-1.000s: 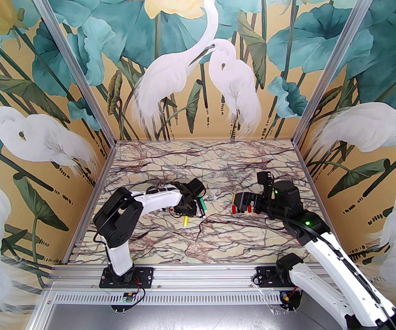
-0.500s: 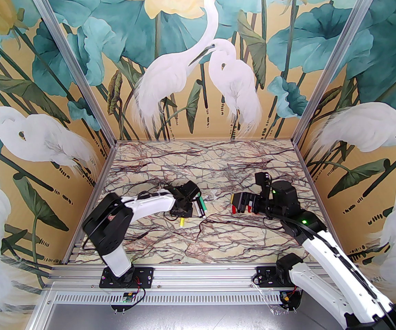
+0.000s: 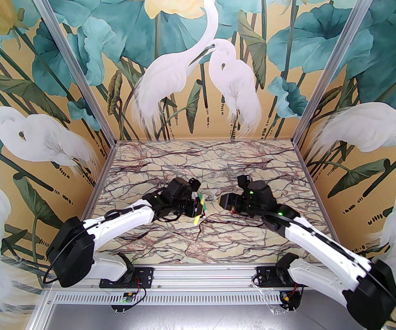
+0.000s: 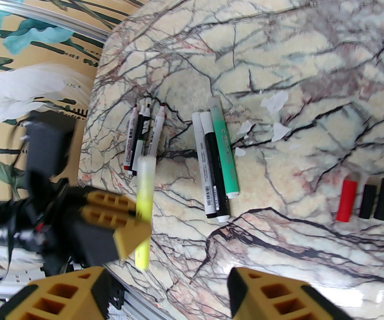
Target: Open the pen caps
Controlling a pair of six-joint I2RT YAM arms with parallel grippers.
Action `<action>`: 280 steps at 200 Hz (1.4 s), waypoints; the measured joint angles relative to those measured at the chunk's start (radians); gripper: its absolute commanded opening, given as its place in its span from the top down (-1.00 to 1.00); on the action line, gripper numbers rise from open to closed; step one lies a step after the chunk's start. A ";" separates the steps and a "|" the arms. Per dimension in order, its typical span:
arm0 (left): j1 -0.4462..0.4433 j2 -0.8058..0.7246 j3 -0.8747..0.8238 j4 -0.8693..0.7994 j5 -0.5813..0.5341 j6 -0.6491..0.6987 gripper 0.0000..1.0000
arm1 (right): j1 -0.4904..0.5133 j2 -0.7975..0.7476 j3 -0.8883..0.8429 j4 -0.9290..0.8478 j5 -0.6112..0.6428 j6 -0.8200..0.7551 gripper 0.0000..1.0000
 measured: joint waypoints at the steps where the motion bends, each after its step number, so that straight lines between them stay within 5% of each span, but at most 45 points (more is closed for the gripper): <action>1: 0.000 0.000 -0.001 0.003 0.003 0.000 0.66 | 0.002 0.002 0.000 0.001 0.002 0.002 -0.15; 96: 0.000 -0.001 -0.045 0.206 0.270 -0.036 0.67 | 0.046 0.101 0.037 0.122 0.053 0.065 -0.10; 280: 0.000 0.000 -0.045 0.280 0.323 -0.071 0.67 | 0.053 0.112 0.046 0.157 0.037 0.089 0.54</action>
